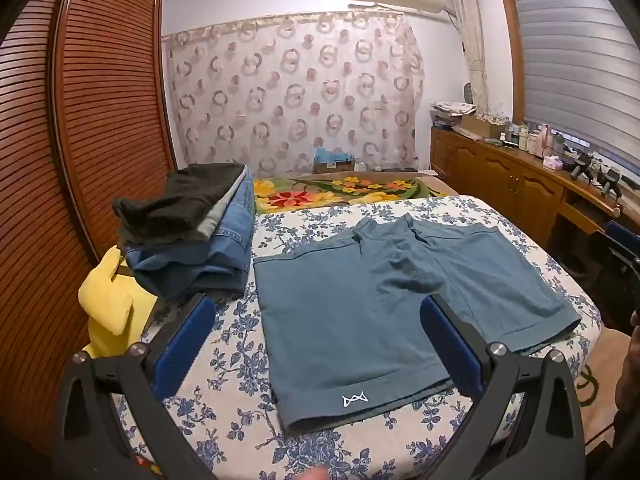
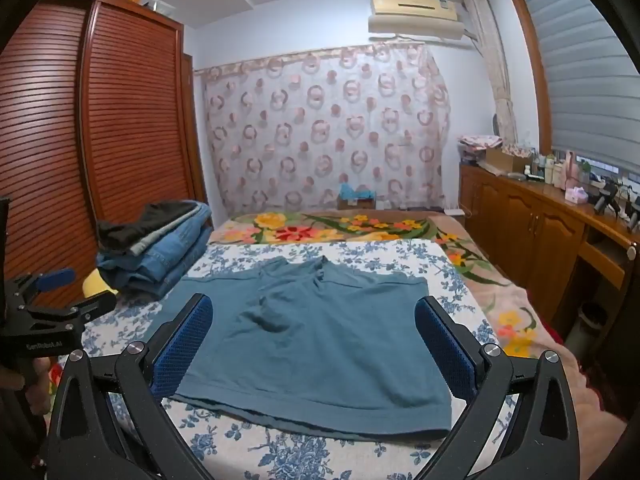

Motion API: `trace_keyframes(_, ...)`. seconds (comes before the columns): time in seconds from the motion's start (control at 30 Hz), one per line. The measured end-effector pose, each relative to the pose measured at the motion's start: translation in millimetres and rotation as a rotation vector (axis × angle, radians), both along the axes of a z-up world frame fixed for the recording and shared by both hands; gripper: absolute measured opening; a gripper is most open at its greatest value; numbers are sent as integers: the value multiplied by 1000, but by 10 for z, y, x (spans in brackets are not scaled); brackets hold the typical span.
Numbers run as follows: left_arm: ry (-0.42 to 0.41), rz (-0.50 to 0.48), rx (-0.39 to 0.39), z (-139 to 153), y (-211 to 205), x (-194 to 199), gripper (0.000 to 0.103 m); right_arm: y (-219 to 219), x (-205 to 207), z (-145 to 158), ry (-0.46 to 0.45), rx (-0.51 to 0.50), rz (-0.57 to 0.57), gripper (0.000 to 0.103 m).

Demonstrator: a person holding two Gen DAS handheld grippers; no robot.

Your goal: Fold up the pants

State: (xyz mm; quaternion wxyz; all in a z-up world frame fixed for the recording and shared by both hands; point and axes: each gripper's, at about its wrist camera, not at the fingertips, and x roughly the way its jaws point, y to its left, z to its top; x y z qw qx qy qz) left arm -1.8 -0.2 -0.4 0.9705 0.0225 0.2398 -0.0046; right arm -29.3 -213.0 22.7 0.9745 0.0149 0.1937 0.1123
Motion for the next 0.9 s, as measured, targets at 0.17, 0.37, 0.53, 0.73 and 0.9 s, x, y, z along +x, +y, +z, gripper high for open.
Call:
trace_keyframes(0.17,22,5,-11,-23,-7,0,103,4,-7,-4,5,-3,0,103)
trace_keyframes(0.37,25,6,-13,-21,-4,18,103,9,-9,1,6,-3,-2,103)
trace_keyframes(0.53,22,6,-14,3,0,13,103,5,-3,-4,10,-1,0,103)
trace_keyframes(0.73,18,4,-20,-18,-8,7,103,-1,2,-4,13,0,0,103)
trace_keyframes(0.9,11,9,-28,0,-4,-14,103,-2,-7,3,12,-1,-1,103)
